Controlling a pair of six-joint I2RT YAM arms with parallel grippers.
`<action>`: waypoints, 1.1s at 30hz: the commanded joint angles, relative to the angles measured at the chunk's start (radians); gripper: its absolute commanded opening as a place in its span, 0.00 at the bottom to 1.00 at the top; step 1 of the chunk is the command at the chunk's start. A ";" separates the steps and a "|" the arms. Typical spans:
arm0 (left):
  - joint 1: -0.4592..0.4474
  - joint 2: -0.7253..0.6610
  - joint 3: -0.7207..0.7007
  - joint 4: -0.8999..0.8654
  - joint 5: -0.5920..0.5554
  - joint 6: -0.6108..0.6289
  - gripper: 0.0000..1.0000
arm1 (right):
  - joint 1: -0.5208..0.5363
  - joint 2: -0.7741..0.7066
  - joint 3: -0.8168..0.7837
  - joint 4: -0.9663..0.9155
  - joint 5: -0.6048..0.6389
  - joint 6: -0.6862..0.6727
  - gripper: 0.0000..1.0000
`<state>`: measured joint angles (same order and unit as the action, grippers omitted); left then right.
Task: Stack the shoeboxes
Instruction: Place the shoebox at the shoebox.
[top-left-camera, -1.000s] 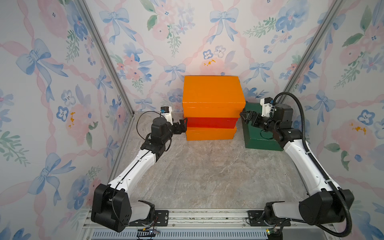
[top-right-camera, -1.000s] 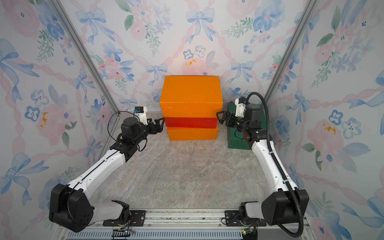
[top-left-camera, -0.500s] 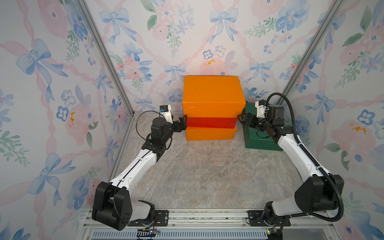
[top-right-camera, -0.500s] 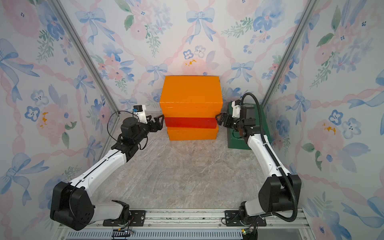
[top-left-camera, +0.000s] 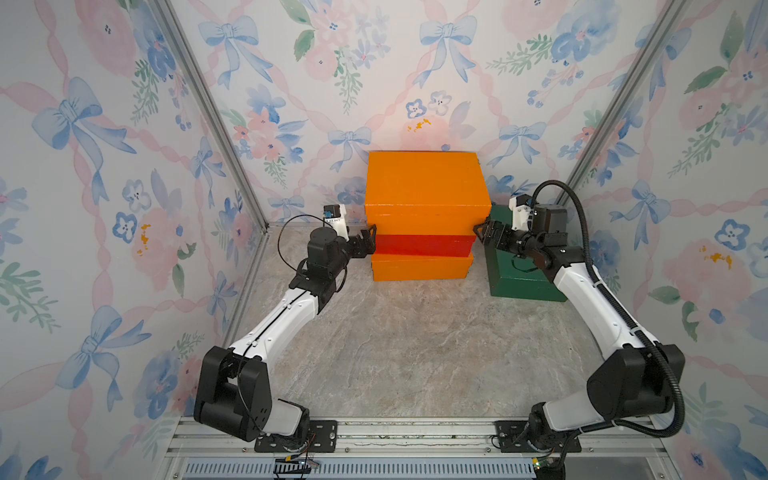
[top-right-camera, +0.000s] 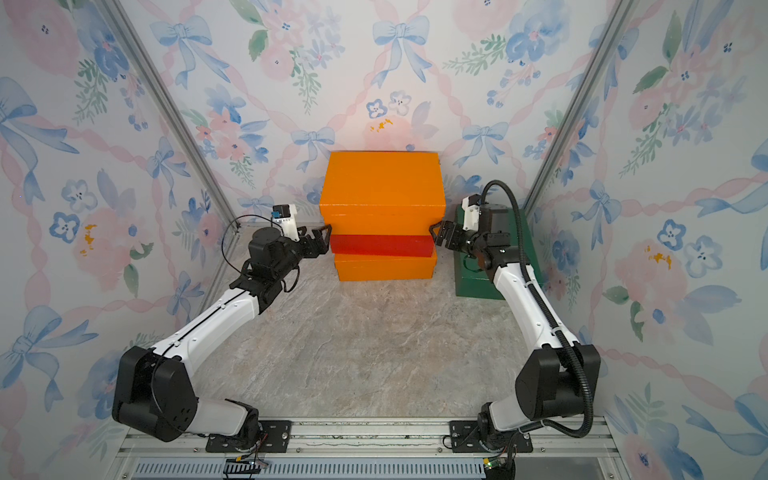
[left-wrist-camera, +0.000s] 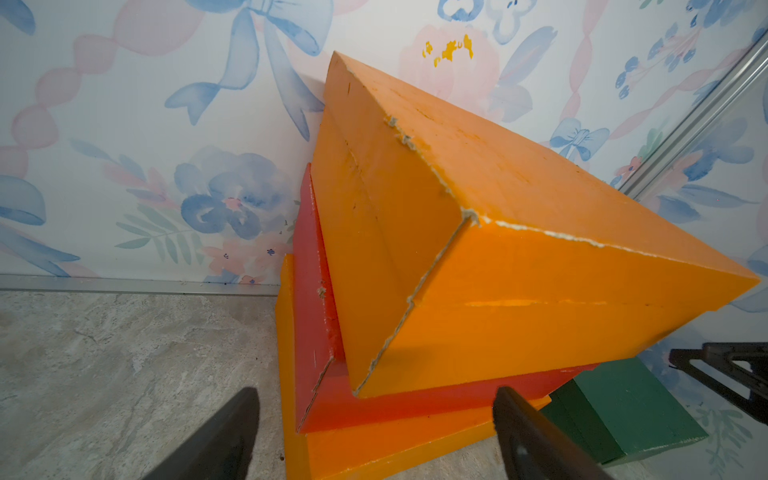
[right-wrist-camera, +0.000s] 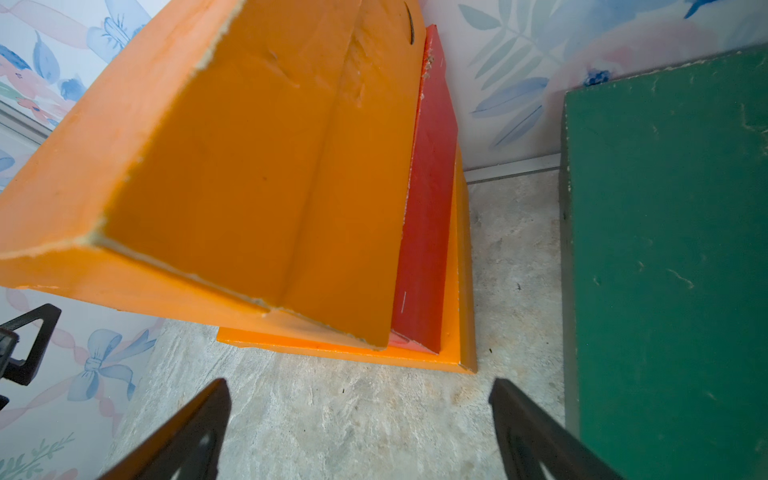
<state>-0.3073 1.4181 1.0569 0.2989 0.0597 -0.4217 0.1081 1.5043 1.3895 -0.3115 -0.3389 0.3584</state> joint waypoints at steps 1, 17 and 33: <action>0.009 0.021 0.031 0.020 -0.002 0.018 0.90 | 0.013 0.012 0.038 0.001 0.005 0.002 0.97; 0.034 0.080 0.081 0.018 0.017 0.018 0.90 | 0.023 0.049 0.077 -0.011 0.006 0.001 0.97; 0.054 0.118 0.124 0.008 0.028 0.021 0.90 | 0.030 0.083 0.112 -0.018 0.010 0.000 0.97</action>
<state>-0.2642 1.5196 1.1492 0.2977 0.0761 -0.4194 0.1280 1.5700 1.4643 -0.3218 -0.3351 0.3584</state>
